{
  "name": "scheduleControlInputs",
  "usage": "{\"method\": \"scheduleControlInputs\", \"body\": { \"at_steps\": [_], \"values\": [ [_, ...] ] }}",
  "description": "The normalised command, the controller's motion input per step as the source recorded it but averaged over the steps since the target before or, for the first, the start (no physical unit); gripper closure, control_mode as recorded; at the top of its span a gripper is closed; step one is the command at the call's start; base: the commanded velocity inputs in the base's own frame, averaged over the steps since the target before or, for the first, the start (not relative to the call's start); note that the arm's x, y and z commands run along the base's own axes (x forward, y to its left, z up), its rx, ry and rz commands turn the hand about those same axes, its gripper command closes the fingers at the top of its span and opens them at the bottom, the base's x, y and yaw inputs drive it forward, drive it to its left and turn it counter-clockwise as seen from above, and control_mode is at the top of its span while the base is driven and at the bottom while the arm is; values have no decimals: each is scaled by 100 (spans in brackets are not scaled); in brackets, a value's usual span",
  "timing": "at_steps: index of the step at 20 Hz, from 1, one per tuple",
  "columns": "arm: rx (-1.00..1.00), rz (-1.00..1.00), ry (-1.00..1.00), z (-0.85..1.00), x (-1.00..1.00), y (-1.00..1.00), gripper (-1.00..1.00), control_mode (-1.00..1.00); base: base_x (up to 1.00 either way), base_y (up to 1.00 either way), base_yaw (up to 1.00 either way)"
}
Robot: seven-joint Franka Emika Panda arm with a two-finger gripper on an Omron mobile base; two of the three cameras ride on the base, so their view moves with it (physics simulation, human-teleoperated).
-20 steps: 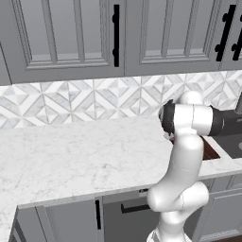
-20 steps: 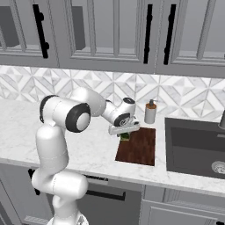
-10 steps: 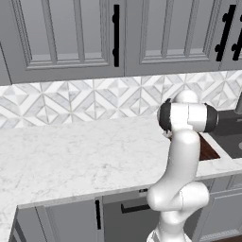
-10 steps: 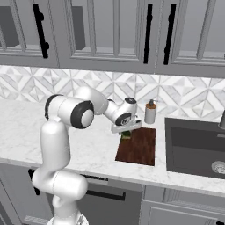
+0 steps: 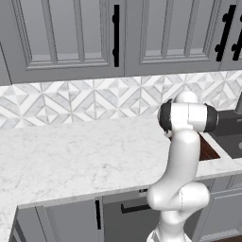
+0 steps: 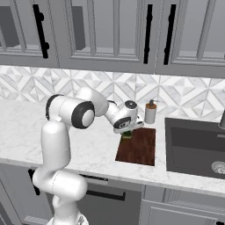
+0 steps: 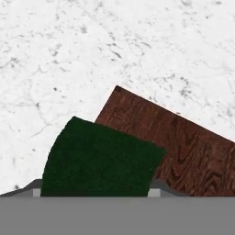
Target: Pick up the sponge from the counter and clean the cutting board by briefly scrubbing or pressing down on the cutting board. Once finished, release the sponge.
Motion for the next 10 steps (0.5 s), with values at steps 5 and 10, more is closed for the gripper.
{"method": "scheduleControlInputs", "body": {
  "at_steps": [5, 10],
  "values": [
    [0, -9, -18, -23, 0, -58, 100, -100, 0, 0, 0],
    [0, -2, -9, -45, 4, -75, 100, -100, 0, 0, 0]
  ]
}}
